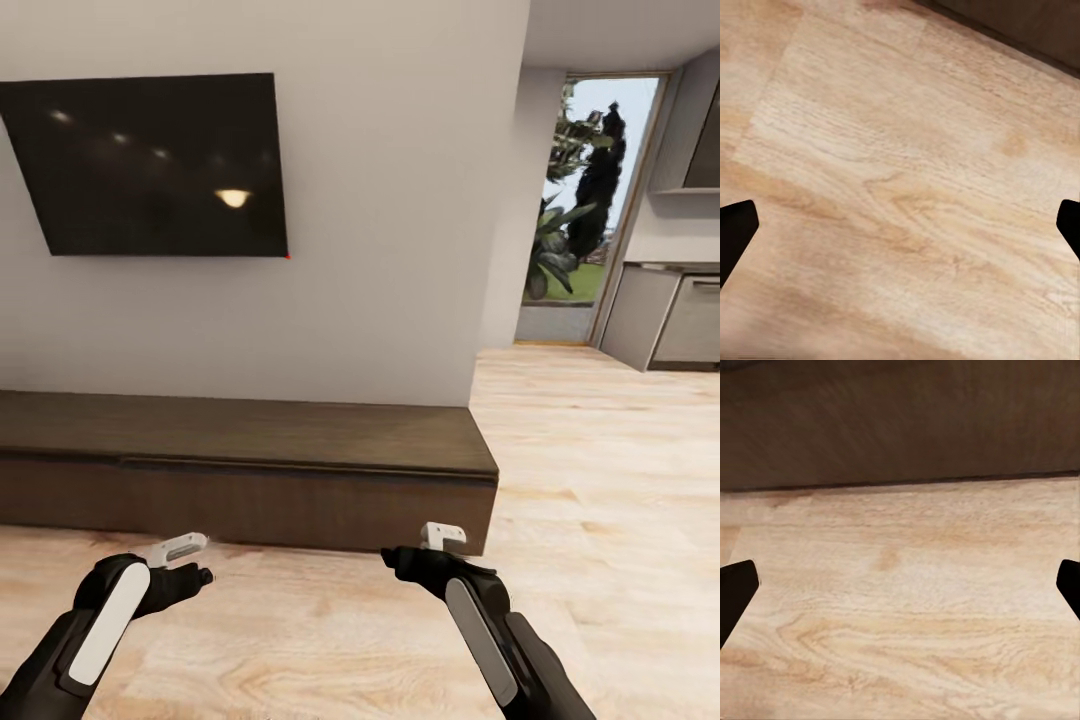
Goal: Place each of the two pumpkins and all three candles from the living room inside a cabinet in the living room (use any cabinet), then make sure every cabinet is closed, and position the cauldron so it is next to a table in the living room.
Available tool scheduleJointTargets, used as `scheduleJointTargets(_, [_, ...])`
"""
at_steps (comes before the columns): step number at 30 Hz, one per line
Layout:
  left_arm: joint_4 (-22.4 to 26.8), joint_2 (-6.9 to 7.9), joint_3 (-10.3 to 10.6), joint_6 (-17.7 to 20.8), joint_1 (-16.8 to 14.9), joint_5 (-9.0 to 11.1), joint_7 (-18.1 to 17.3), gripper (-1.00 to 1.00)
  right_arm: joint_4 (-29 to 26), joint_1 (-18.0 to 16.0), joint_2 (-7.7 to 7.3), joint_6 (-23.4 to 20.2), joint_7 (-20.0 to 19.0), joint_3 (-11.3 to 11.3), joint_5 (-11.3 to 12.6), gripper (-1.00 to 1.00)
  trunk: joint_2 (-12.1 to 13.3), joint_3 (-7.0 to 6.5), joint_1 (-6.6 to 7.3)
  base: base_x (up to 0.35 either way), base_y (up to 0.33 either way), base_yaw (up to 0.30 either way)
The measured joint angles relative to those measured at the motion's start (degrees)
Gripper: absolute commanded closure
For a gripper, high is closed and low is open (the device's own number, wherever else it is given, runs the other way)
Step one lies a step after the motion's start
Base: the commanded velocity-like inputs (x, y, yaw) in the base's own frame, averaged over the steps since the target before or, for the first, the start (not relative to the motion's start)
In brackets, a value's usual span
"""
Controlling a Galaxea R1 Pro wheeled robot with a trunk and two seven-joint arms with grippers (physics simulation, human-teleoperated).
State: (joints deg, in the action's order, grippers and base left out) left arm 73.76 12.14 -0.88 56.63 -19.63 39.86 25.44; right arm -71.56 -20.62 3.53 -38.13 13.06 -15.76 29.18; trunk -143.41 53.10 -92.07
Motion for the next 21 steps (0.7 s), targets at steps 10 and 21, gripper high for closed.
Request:
scheduleJointTargets(10, [0.04,0.07,-0.07,0.03,0.06,-0.23,0.04,-1.0,-0.18,0.01,0.0,0.07,-0.07,-0.08,0.09,-1.0,0.0,0.03,0.0,0.0,0.115,0.274])
scheduleJointTargets(21, [0.04,0.07,-0.09,0.04,0.06,-0.14,0.06,-1.0,-0.99,0.01,-0.04,-0.04,-0.02,-0.09,-0.05,-1.0,0.0,0.37,0.0,0.0,0.314,0.152])
